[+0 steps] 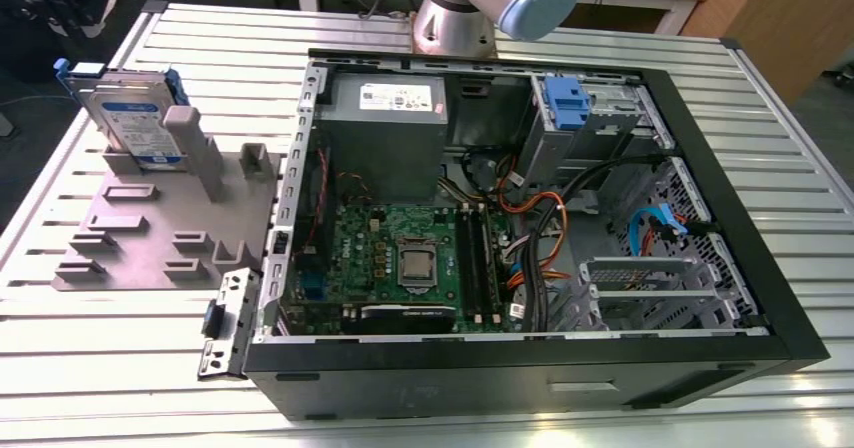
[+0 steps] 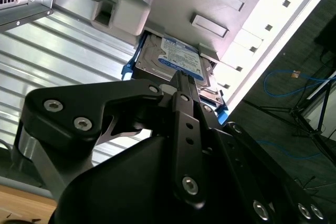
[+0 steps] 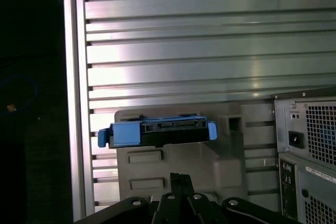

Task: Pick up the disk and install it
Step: 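Reach for the disk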

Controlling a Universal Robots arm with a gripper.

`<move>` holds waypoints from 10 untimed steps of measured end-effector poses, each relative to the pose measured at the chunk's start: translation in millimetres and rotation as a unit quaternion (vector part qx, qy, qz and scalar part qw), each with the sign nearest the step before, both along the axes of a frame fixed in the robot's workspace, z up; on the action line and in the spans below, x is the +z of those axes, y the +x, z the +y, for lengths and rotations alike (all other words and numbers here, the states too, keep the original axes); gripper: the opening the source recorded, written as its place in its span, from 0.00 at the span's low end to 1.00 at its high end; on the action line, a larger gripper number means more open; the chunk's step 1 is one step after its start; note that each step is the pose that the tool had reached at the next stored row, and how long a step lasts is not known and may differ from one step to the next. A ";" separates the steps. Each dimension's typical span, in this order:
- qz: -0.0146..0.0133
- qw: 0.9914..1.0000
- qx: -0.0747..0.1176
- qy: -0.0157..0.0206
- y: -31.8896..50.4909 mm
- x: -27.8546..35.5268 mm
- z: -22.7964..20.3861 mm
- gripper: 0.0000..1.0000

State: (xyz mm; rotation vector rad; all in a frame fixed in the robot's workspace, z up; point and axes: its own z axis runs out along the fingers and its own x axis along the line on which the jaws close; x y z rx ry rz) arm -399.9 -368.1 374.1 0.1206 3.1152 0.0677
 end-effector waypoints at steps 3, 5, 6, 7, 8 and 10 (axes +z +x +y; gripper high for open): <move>0.000 1.000 0.000 0.000 -1.6 0.0 0.1 0.11; 0.000 1.000 0.000 0.000 -2.6 0.0 0.1 0.11; 0.000 1.000 0.000 0.000 -3.2 0.0 0.1 0.11; 0.000 1.000 0.000 0.000 -3.9 0.0 0.2 0.11; 0.000 1.000 0.000 0.000 -4.5 0.0 0.2 0.11; 0.000 1.000 0.000 0.000 -5.2 -0.1 0.2 0.11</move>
